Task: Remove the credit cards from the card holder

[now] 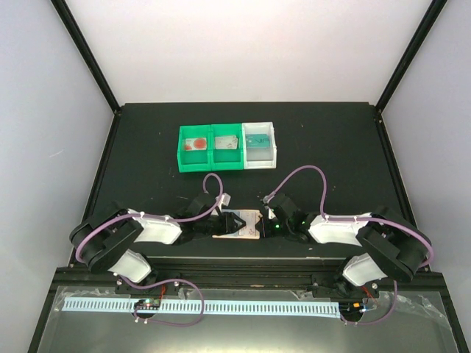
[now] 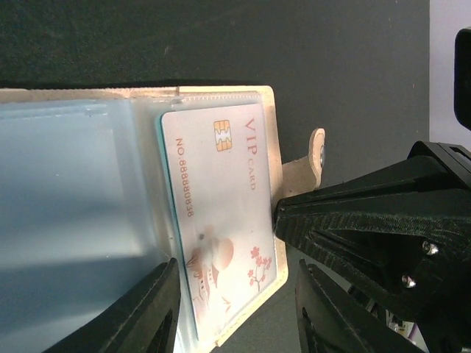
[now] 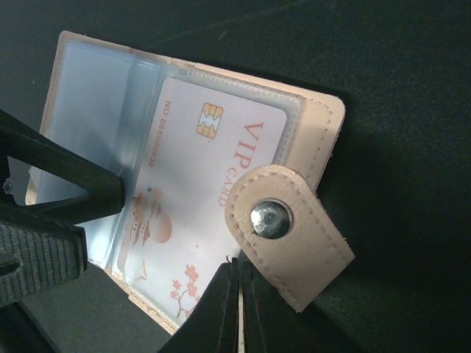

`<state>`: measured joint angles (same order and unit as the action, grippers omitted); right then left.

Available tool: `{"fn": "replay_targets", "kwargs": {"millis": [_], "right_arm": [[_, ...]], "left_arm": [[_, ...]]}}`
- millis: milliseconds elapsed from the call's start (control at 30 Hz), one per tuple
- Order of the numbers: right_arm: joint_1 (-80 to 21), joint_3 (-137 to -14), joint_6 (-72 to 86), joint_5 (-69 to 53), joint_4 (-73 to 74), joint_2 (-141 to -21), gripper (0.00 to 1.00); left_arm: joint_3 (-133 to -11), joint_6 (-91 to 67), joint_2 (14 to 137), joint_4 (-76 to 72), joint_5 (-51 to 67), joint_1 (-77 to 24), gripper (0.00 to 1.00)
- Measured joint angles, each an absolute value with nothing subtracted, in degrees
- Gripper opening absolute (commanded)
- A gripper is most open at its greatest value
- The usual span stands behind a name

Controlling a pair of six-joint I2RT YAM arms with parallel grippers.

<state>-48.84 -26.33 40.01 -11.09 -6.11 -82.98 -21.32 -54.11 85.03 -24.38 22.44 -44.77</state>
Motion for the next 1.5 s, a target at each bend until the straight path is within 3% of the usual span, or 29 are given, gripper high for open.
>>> {"fn": "replay_targets", "kwargs": {"millis": [333, 633, 1033, 1500], "right_arm": [[-48.84, -26.26, 40.01, -11.11, -6.24, -83.00, 0.03], [-48.84, -25.98, 40.03, -11.11, -6.79, -83.00, 0.03], [-48.84, -25.78, 40.01, -11.18, -7.73, -83.22, 0.03], [-48.84, -25.69, 40.01, -11.25, -7.90, -83.26, 0.03]], "left_arm": [[-21.41, -55.72, 86.06, -25.56, 22.39, -45.56, 0.40], [-21.41, -57.63, 85.93, -27.75, 22.50, -46.28, 0.26], [-21.69, -56.62, 82.37, -23.57, 19.25, -46.37, 0.36], [-23.24, -55.90, 85.45, -21.15, 17.78, -46.37, 0.37]]}}
